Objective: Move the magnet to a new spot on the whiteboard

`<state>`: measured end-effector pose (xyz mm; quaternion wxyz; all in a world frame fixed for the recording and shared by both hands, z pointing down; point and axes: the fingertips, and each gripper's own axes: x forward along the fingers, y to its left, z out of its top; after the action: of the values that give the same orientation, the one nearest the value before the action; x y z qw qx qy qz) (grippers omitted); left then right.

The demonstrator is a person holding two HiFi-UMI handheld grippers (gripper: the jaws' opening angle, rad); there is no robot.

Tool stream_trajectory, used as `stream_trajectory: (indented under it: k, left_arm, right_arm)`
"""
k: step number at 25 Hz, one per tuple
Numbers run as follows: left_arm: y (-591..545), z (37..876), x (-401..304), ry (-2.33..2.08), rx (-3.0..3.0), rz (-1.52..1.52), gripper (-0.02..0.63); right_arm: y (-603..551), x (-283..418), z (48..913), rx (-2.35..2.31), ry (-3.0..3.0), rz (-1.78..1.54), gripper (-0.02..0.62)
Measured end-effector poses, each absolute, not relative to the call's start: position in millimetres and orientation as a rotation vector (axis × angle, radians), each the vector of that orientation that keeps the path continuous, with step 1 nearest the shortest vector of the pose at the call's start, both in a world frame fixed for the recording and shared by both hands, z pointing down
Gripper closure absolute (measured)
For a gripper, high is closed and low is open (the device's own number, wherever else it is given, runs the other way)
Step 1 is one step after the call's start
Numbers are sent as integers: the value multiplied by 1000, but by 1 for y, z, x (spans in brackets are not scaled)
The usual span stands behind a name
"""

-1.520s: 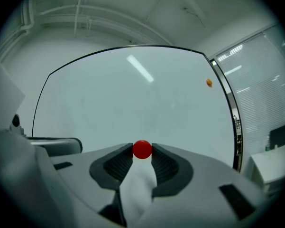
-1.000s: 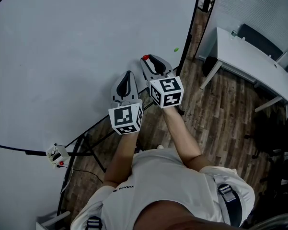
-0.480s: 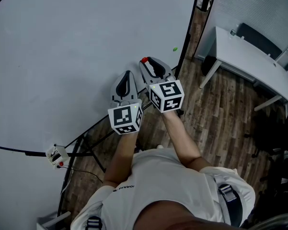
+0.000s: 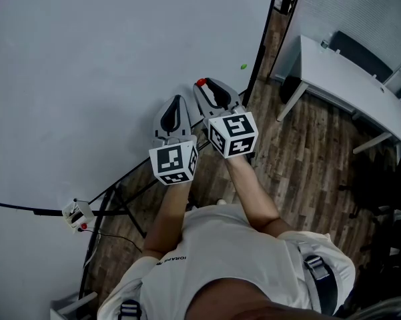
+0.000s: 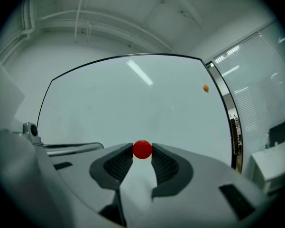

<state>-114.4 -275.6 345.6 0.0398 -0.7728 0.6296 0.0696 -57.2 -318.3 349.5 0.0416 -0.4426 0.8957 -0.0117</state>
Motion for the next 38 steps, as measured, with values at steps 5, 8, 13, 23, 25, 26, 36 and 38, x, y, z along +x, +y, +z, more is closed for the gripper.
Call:
stream_trajectory:
  k: [5,8,13,23,25,26,36,38]
  left_arm:
    - [-276,344,-116,1930,-2365,217,603]
    - [-276,344,-117,1930,-2364,215,603]
    - [-277,345,-117,1933,-2365,213,603]
    - [-274,342,-113,1933,-2356,232,603]
    - [-274,341,-114,1934,-2354,230,603]
    - [-273,341,-114,1936,-2350,231,603]
    - [-270,340,-112,1932,-2340,223,604]
    - [-269,341,-111,1934,-2339,223,603]
  right_arm:
    - [-316,-59,347,-1346,2740,-29,465]
    - [-314,-59,346,-1345,2739,-28,465]
    - [-311,-57,348,-1349,2742,-19,465]
    - [-305,-54,349,-1338,2745,-17,465]
    - [-305,-54,348,-1337,2745,-20,465]
    - [-305,-54,349,-1336,2745,-21,465]
    - [-301,-53,347,-1329,2743,-20,465]
    - [-300,-53,347,-1327,2745,-20,465]
